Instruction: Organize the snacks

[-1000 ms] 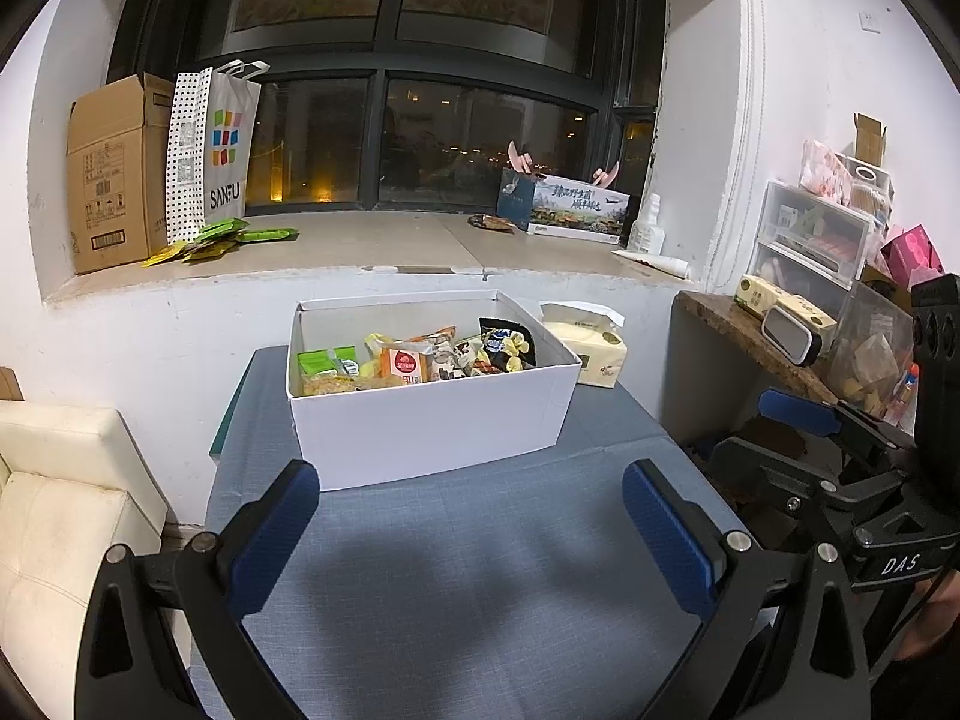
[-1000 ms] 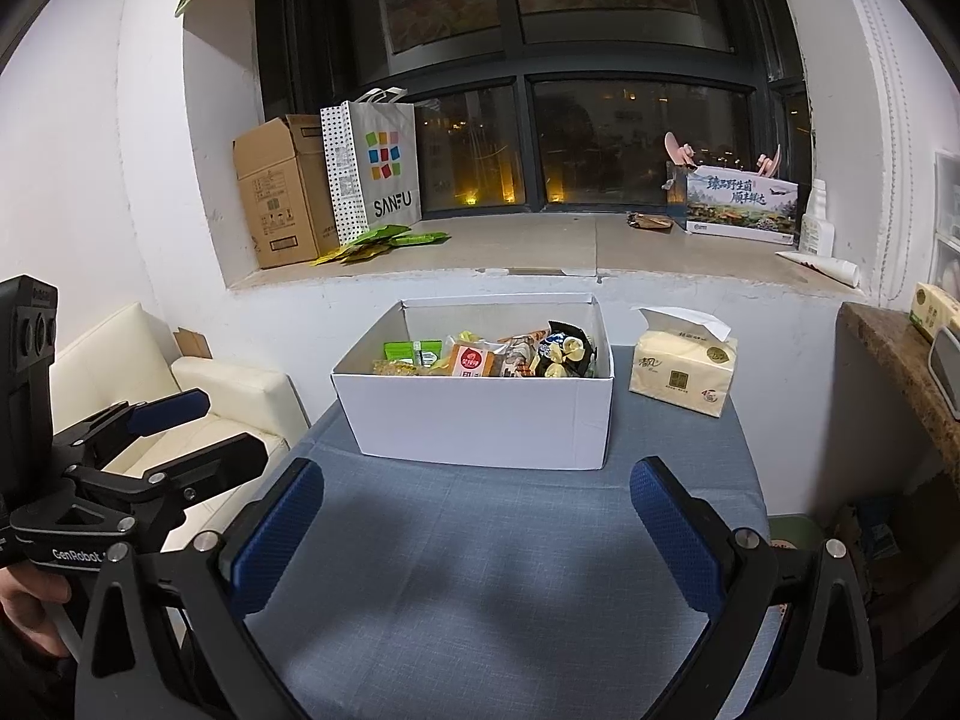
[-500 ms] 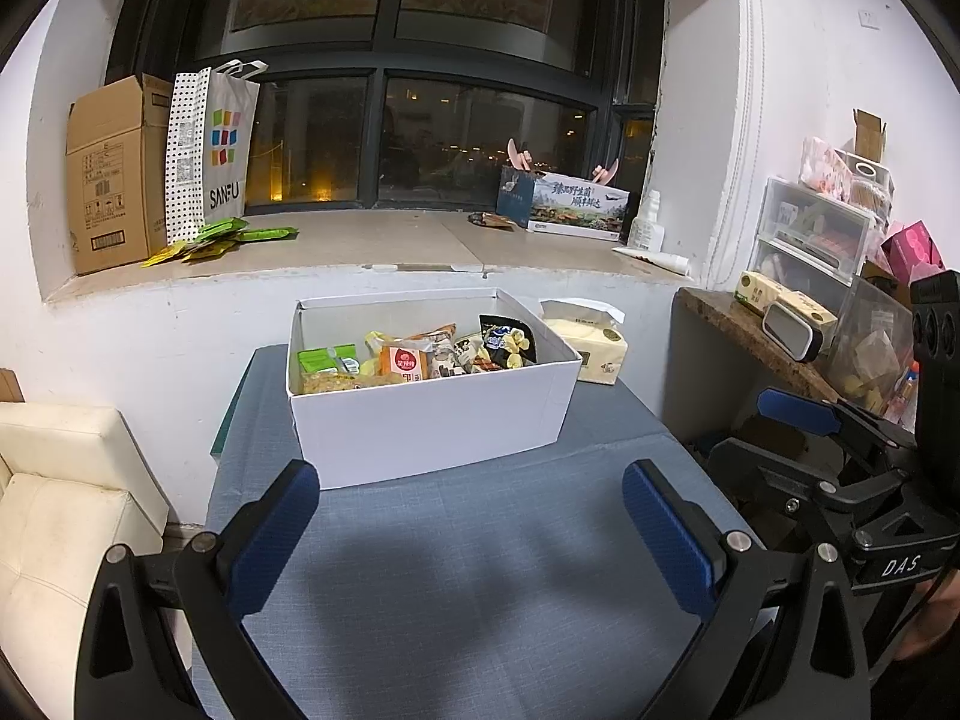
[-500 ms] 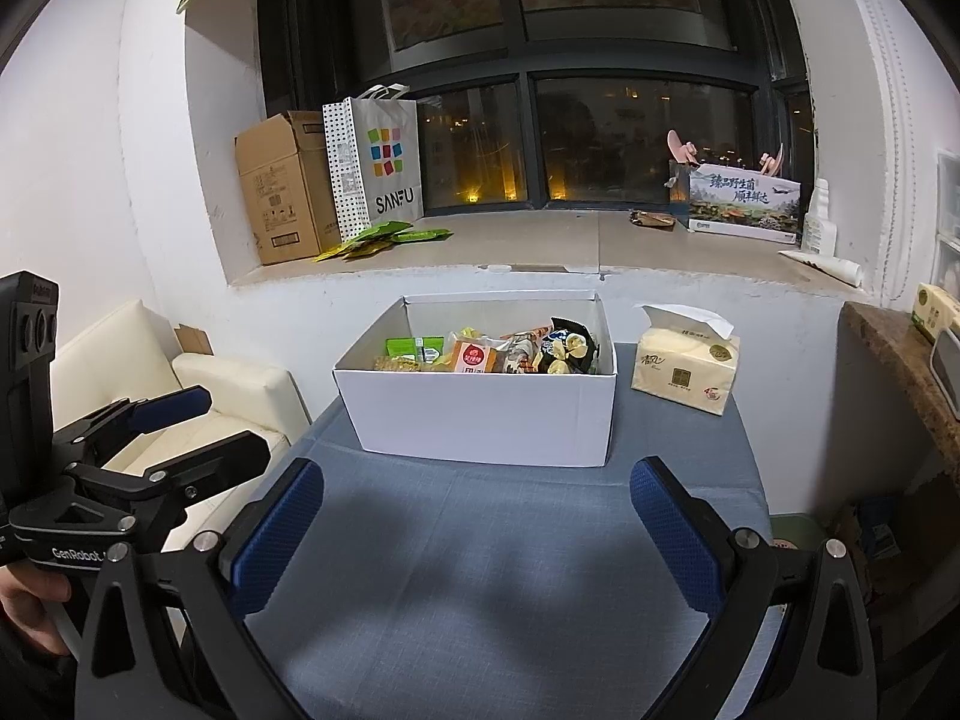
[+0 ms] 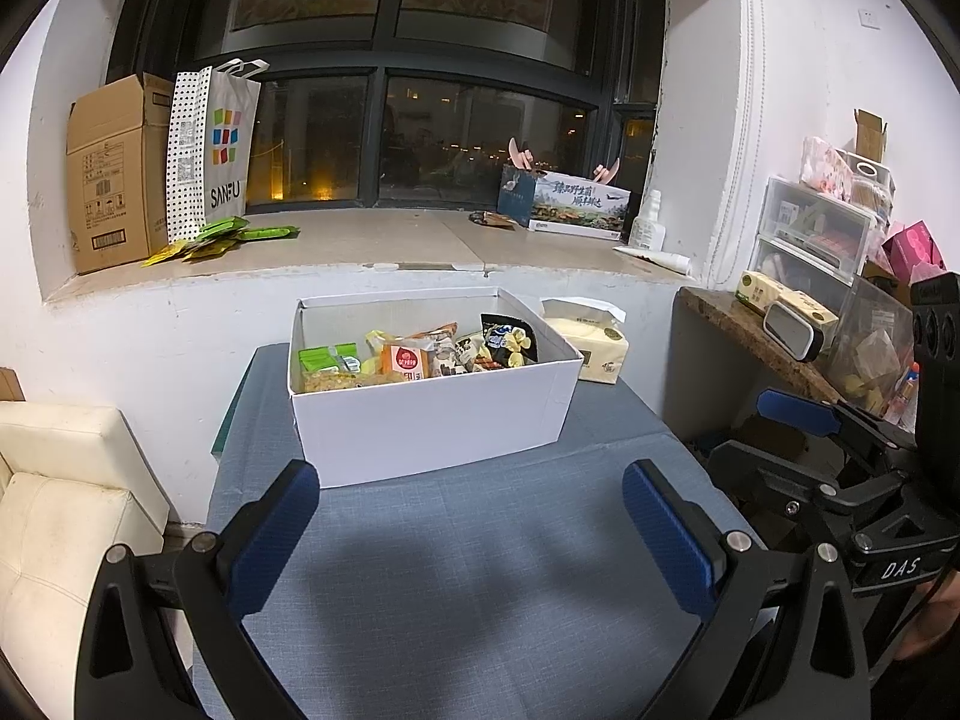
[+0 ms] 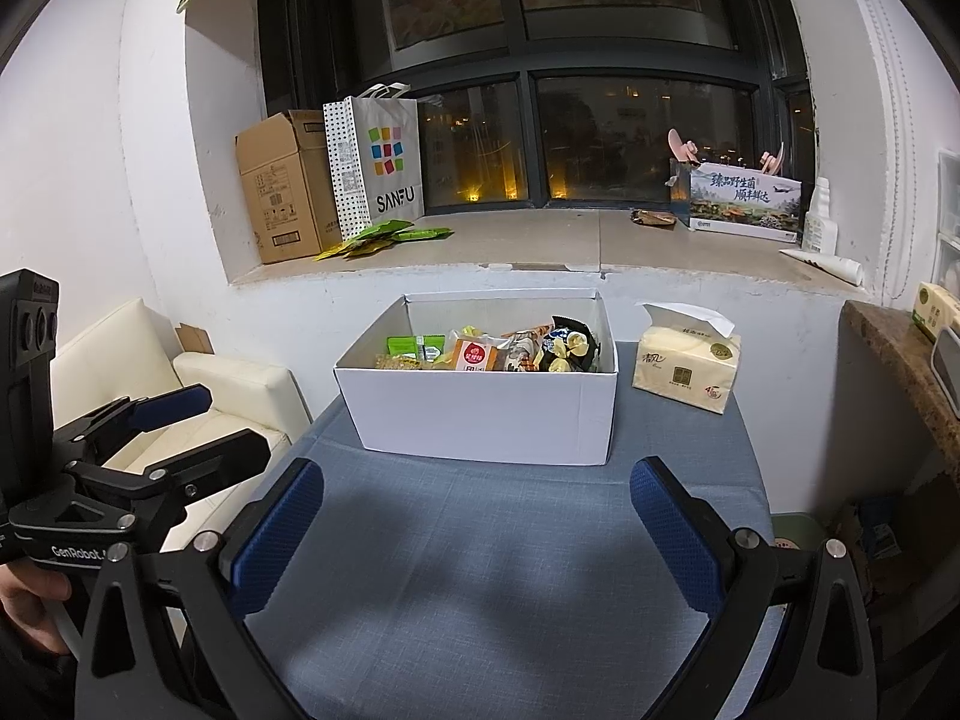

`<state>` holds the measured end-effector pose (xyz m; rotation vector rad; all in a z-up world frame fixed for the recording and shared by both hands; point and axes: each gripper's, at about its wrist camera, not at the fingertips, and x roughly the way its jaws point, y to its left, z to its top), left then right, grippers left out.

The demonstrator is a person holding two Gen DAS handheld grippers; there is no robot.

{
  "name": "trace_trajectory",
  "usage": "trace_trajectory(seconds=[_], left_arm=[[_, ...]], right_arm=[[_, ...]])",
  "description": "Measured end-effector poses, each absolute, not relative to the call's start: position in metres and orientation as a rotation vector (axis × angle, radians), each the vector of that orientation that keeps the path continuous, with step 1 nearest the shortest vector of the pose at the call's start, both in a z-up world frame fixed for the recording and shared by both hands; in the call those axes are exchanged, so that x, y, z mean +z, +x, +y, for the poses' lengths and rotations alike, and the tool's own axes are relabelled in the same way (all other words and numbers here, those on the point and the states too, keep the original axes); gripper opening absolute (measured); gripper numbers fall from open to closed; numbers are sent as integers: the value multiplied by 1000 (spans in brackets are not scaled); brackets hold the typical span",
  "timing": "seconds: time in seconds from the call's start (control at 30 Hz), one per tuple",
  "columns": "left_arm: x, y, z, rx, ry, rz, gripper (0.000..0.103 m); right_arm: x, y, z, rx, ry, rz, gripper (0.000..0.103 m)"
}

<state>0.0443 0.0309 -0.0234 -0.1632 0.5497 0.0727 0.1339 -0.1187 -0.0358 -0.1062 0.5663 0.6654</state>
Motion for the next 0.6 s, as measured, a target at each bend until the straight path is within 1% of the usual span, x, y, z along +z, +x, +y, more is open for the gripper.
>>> trace_trajectory(seconds=[0.6], left_arm=[[-25, 44, 29, 44, -174, 551, 103]], right_arm=[[-38, 132, -118, 669, -108, 568, 103]])
